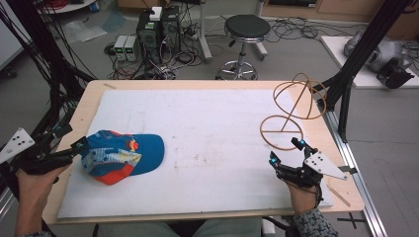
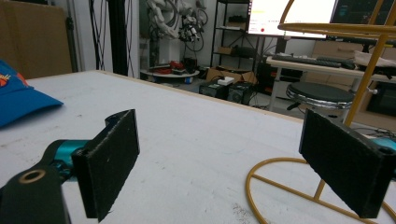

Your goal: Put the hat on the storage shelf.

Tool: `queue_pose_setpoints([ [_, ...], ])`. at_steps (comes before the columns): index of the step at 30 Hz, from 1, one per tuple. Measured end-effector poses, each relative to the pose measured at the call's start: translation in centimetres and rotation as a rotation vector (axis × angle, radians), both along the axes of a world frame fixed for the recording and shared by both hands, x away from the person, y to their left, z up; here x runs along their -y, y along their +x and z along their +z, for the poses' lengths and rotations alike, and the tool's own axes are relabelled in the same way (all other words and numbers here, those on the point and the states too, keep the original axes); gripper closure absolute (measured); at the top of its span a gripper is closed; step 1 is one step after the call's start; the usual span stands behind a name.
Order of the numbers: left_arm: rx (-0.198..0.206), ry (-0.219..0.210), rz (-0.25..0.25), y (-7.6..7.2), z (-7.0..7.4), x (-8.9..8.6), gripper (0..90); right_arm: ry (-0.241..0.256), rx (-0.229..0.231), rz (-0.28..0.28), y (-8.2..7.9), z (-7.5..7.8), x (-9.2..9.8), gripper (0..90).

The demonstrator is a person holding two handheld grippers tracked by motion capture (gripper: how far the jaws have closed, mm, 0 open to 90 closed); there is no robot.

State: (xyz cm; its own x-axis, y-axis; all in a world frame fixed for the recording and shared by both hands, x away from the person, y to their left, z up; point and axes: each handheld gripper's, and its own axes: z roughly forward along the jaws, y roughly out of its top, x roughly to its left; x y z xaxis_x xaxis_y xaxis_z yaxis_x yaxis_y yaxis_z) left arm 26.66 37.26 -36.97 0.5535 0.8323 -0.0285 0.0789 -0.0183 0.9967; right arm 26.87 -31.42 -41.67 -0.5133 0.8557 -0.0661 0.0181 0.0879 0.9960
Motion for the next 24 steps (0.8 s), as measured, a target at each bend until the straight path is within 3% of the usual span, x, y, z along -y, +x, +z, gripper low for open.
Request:
queue_pose_setpoints([
  [24,-0.021,0.022,-0.024,0.44,-0.65,0.14,29.1,-0.012,-0.013,0.014,-0.05,-0.01,-0.16,11.4],
])
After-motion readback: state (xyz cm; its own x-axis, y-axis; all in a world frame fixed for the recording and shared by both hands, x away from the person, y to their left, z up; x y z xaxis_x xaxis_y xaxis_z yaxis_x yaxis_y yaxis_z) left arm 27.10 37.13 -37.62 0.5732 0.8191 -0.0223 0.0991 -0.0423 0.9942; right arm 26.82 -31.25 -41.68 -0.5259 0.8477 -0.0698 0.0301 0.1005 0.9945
